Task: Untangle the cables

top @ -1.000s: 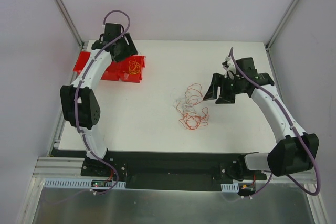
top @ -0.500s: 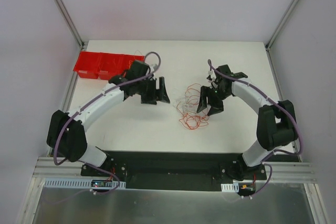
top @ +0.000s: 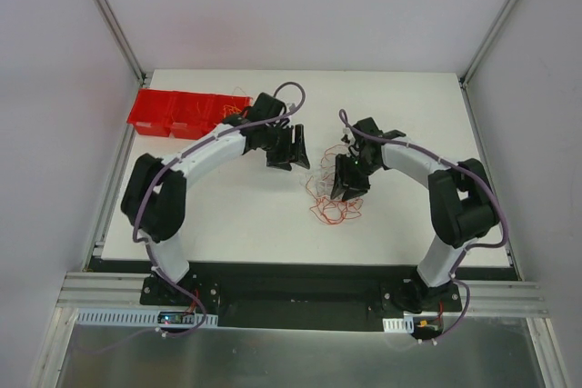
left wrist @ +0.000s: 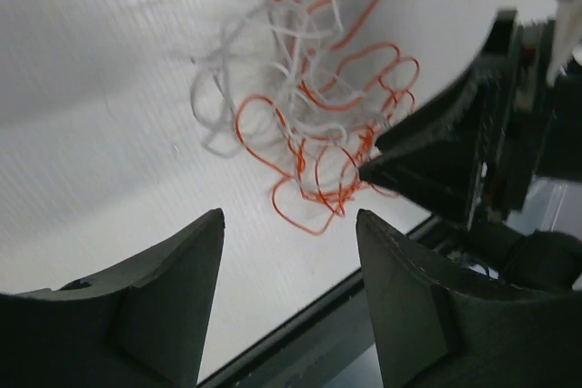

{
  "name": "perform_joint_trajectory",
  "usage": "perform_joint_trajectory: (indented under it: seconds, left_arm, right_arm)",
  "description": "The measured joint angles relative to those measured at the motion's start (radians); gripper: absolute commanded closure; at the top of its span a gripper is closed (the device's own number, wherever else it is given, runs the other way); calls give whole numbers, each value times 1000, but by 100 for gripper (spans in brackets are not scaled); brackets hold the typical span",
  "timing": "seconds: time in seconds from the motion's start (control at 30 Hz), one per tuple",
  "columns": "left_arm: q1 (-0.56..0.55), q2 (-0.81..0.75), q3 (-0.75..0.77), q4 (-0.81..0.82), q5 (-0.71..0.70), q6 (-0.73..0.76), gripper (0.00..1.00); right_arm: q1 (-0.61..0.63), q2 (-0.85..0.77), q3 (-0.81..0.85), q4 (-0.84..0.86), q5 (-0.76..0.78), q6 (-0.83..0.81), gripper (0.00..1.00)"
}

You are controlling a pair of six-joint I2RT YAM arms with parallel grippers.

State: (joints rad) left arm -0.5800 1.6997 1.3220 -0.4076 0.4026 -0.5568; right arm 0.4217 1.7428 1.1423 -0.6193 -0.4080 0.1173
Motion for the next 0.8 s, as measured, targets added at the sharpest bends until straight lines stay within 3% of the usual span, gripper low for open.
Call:
perform_joint_trajectory:
  seconds: [0.1,0.23,0.3,0.4,0.47,0.5,0.67,0.8]
  left_arm:
    - [12,136,91,0,-18,-6,43]
    - [14,217,136,-26,-55,-16,38]
    - [14,225,142,-47,-70,-21,43]
    - [14,265,201,-68,-58,-21,82]
    - [14,312,258,-68,-36,-11,97]
    - [14,332,279,-68,-35,-5,100]
    - [3,336,291,-110,-80,37,100]
    - [-10,235,291,-138,-114,90,100]
  right_arm:
    - [10,3,-20,25,12,10,69]
    - [10,3,-51,42,19,14,76]
    - [10,3,-65,47,21,14,76]
    - [10,3,-73,48,26,13,74]
    - [10,3,-73,50,28,12,69]
    - [10,3,-73,50,30,13,67]
    - [10,3,-73,45,57,13,63]
    - [9,3,-73,29,120,13,60]
